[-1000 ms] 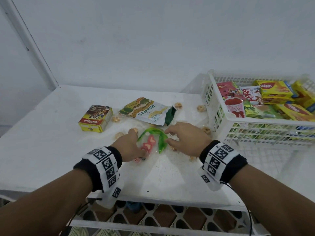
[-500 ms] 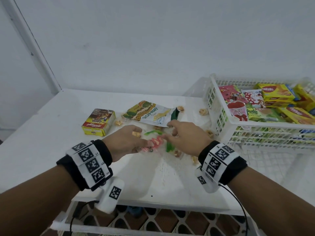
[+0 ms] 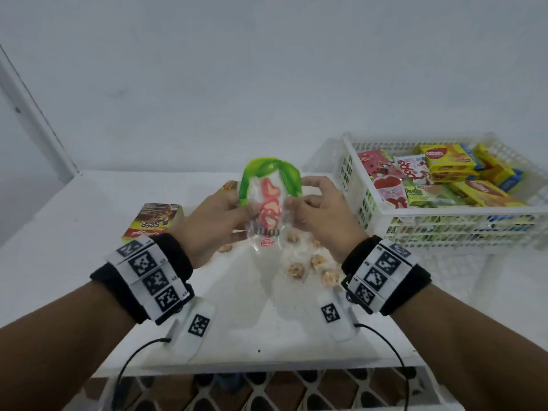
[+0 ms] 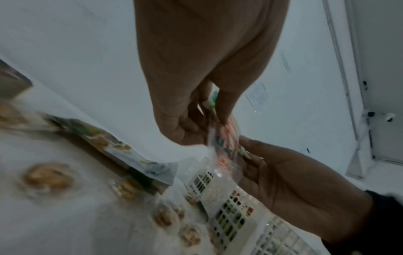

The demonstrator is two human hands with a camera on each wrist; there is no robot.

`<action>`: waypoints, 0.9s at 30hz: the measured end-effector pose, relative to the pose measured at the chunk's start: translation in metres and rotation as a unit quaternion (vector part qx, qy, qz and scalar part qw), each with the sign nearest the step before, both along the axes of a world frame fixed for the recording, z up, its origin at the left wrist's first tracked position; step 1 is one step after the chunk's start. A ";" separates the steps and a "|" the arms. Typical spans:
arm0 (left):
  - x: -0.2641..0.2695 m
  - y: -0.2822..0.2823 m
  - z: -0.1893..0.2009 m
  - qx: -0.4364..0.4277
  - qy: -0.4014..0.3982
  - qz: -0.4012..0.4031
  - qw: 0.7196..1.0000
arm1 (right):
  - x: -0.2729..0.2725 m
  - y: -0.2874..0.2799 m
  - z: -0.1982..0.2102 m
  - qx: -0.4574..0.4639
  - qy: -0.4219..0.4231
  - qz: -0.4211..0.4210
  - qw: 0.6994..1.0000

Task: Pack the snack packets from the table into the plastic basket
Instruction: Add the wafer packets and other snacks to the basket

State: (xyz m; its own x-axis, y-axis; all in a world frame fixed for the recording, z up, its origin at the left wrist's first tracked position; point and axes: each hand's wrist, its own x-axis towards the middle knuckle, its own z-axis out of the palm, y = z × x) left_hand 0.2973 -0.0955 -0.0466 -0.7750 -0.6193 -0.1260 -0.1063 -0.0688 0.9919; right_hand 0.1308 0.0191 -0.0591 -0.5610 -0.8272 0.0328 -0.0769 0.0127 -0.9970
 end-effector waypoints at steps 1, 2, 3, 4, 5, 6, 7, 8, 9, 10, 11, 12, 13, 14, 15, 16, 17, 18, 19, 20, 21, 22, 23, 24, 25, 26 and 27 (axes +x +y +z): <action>-0.008 0.000 0.001 0.003 0.009 0.013 1.000 | -0.002 0.002 0.004 -0.014 -0.013 -0.013 1.000; -0.016 -0.001 0.002 0.012 0.020 0.021 0.999 | -0.003 0.004 0.009 -0.024 -0.022 -0.022 0.999; -0.025 0.001 0.004 0.022 0.029 0.017 0.999 | -0.005 0.007 0.013 -0.033 -0.028 -0.031 0.999; -0.034 0.003 0.006 0.028 0.034 0.005 0.999 | -0.008 0.010 0.017 -0.043 -0.032 -0.042 0.998; -0.045 0.004 0.008 0.031 0.037 -0.011 0.999 | -0.013 0.015 0.020 -0.051 -0.033 -0.060 0.996; -0.056 0.007 0.010 0.028 0.041 -0.026 0.998 | -0.018 0.022 0.024 -0.060 -0.032 -0.078 0.995; -0.068 0.011 0.011 0.020 0.044 -0.037 0.998 | -0.025 0.029 0.028 -0.067 -0.028 -0.096 0.993; -0.079 0.015 0.014 0.001 0.048 -0.044 0.998 | -0.033 0.038 0.031 -0.074 -0.024 -0.112 0.991; -0.091 0.020 0.016 -0.029 0.050 -0.049 0.997 | -0.043 0.047 0.034 -0.077 -0.014 -0.130 0.988; -0.102 0.026 0.018 -0.074 0.046 -0.051 0.995 | -0.055 0.056 0.037 -0.074 0.002 -0.149 0.986; -0.113 0.032 0.020 -0.128 0.034 -0.053 0.990 | -0.067 0.065 0.038 -0.067 0.019 -0.168 0.983; -0.123 0.039 0.021 -0.184 0.016 -0.057 0.981 | -0.081 0.073 0.039 -0.060 0.032 -0.183 0.981; -0.133 0.045 0.021 -0.234 -0.001 -0.067 0.970 | -0.094 0.082 0.041 -0.055 0.037 -0.196 0.978; -0.143 0.050 0.019 -0.280 -0.017 -0.083 0.956 | -0.109 0.090 0.041 -0.054 0.039 -0.208 0.976; -0.154 0.055 0.017 -0.325 -0.032 -0.100 0.940 | -0.123 0.097 0.042 -0.055 0.039 -0.220 0.973; -0.165 0.060 0.013 -0.370 -0.049 -0.115 0.921 | -0.137 0.105 0.042 -0.059 0.039 -0.230 0.971; -0.175 0.065 0.009 -0.415 -0.065 -0.127 0.899 | -0.152 0.113 0.041 -0.062 0.039 -0.240 0.968; -0.185 0.070 0.005 -0.456 -0.080 -0.139 0.875 | -0.167 0.120 0.041 -0.063 0.042 -0.248 0.966; -0.195 0.075 0.001 -0.490 -0.092 -0.152 0.854 | -0.182 0.127 0.040 -0.059 0.046 -0.255 0.964; -0.204 0.082 0.000 -0.517 -0.101 -0.166 0.833 | -0.197 0.134 0.039 -0.053 0.051 -0.258 0.963; -0.215 0.088 -0.002 -0.538 -0.104 -0.178 0.817 | -0.213 0.142 0.039 -0.046 0.056 -0.259 0.963; -0.225 0.096 -0.002 -0.558 -0.099 -0.190 0.802 | -0.229 0.148 0.038 -0.037 0.059 -0.260 0.963; -0.236 0.105 -0.002 -0.577 -0.087 -0.199 0.787 | -0.244 0.155 0.038 -0.029 0.062 -0.258 0.964; -0.246 0.114 -0.001 -0.599 -0.075 -0.207 0.770 | -0.258 0.161 0.038 -0.020 0.064 -0.254 0.965; -0.257 0.123 -0.001 -0.620 -0.068 -0.214 0.752 | -0.271 0.167 0.039 -0.013 0.065 -0.246 0.967; -0.269 0.132 0.001 -0.633 -0.067 -0.221 0.739 | -0.285 0.173 0.039 -0.004 0.068 -0.239 0.969; -0.281 0.141 0.002 -0.636 -0.070 -0.228 0.734 | -0.298 0.178 0.040 0.008 0.071 -0.232 0.970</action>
